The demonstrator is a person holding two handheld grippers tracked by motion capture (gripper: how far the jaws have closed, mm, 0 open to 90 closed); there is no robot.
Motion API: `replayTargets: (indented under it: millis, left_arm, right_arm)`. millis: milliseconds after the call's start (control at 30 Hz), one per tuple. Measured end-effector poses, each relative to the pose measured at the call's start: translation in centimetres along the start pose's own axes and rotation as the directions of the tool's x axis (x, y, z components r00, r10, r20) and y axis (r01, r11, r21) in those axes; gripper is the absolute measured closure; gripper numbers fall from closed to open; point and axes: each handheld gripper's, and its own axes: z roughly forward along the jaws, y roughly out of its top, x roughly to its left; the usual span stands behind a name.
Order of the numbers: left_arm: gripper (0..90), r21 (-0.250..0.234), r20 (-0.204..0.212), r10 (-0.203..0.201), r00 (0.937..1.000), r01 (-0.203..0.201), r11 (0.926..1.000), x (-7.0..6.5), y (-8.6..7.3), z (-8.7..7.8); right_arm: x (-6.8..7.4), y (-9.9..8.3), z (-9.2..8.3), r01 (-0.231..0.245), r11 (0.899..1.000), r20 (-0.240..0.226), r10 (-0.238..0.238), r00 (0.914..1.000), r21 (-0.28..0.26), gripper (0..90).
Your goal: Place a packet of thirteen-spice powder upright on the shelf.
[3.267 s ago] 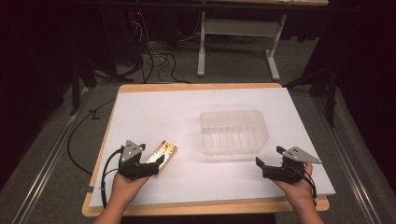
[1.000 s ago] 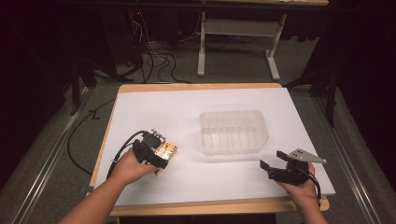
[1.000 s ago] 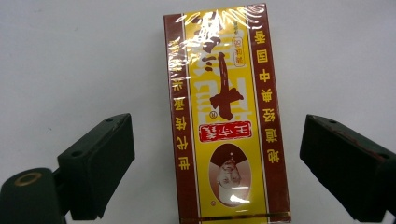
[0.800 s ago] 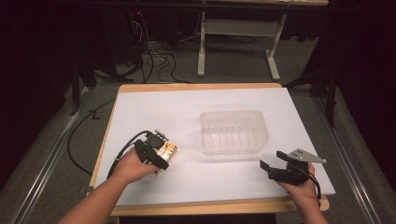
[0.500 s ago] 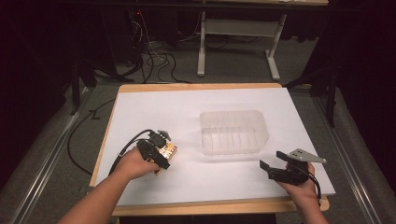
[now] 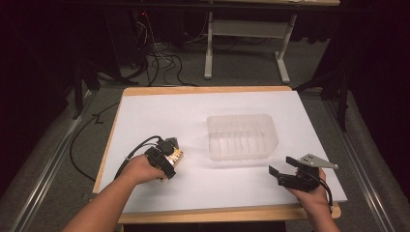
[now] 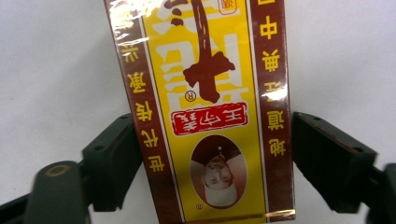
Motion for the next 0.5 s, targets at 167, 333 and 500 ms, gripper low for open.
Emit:
replayTargets:
  millis: [167,333,500]
  left_arm:
    - [29.4,-0.007,-0.005,0.0,1.0,0.0,1.0,0.19,-0.13,-0.27]
    - [30.7,-0.028,-0.007,-0.013,0.9999,0.013,0.9995,0.21,-0.38,-0.33]
    - [31.6,-0.067,-0.004,-0.017,0.9999,0.017,0.9976,0.32,-0.77,-0.91]
  right_arm:
    - [-0.06,-0.01,-0.03,-0.003,1.0,0.005,0.003,1.0,-0.001,16.3]
    - [-0.05,-0.01,-0.02,-0.003,1.0,0.005,0.003,1.0,0.0,16.4]
    - [-0.08,-0.05,0.04,-0.008,1.0,0.004,0.008,1.0,0.003,16.5]
